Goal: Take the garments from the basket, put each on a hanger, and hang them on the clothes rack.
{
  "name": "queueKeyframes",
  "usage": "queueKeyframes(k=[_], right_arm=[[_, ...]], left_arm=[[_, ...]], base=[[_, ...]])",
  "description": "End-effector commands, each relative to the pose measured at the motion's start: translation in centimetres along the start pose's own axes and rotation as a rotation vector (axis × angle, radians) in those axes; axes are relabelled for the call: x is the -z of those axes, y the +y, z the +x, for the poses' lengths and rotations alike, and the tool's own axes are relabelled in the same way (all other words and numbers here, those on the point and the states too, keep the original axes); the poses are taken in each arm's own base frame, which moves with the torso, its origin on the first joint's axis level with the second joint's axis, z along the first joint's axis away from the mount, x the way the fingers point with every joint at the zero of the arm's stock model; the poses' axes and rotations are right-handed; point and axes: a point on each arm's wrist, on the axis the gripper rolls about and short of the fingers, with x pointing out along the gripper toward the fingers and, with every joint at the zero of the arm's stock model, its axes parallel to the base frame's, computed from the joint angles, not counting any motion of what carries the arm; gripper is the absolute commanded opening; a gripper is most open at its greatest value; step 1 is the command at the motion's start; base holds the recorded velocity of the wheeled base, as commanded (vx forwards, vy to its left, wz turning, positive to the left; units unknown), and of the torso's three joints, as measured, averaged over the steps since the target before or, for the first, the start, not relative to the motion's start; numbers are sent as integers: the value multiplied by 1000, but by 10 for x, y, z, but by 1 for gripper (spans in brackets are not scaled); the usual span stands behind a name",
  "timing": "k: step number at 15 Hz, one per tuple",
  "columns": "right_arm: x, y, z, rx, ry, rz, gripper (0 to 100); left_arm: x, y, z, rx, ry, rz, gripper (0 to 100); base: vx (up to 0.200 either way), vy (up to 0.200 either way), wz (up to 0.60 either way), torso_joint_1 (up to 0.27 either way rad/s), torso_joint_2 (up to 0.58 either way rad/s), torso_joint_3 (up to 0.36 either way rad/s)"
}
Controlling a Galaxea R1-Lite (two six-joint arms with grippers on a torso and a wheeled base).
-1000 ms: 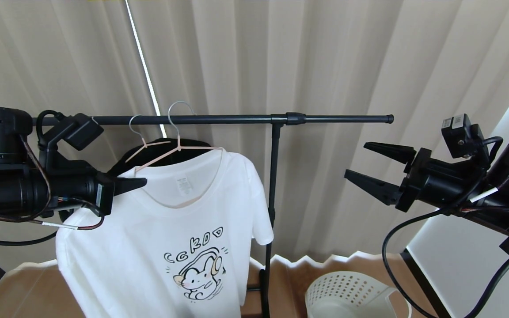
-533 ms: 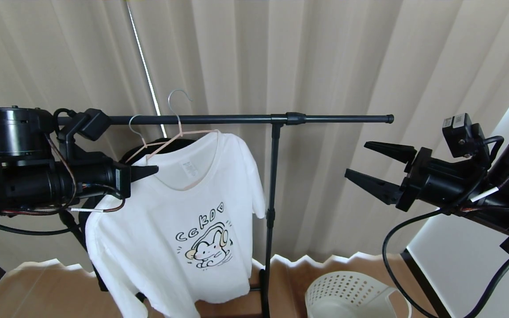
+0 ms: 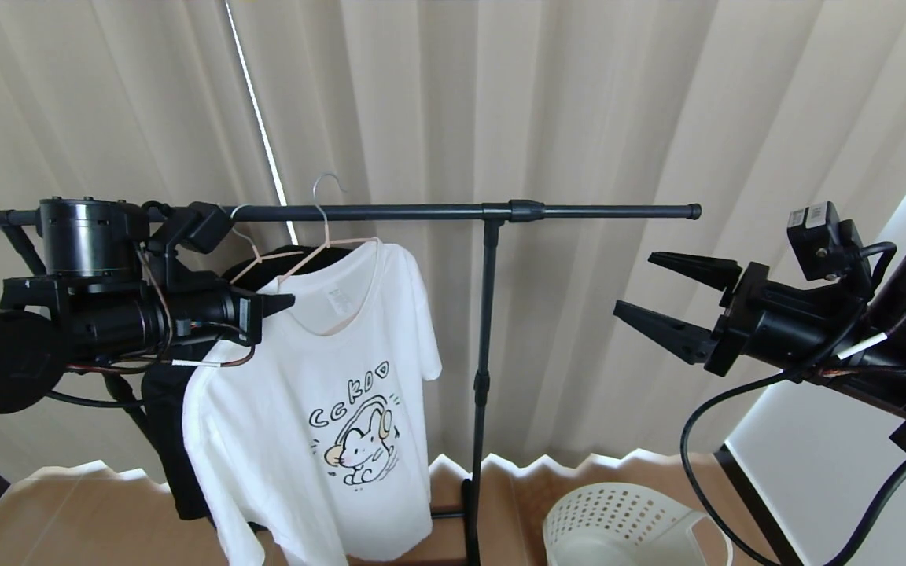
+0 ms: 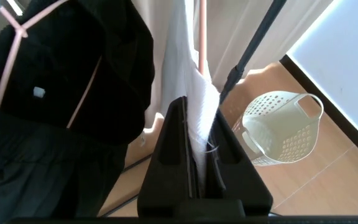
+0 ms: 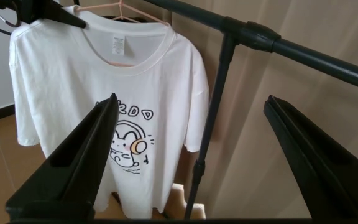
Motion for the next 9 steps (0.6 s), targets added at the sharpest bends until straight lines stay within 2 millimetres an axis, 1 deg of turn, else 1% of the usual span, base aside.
queueKeyframes(k=[1,5,6,9], right_arm=[[1,0,0,-1,1,1,100],[1,0,1,-1,1,1,100],[1,0,1,-1,1,1,100],[1,0,1,-1,1,1,100]], left_arm=[[1,1,10,8,9,-11,0],[-3,1,24,-67,13,-42,0],[-4,2,24,-75,12,-44,0],[0,1,31,-71,28,-52,0]], base=[[0,0,0,0,0,0],[0,0,0,0,0,0],[0,0,0,0,0,0],[0,0,0,0,0,0]])
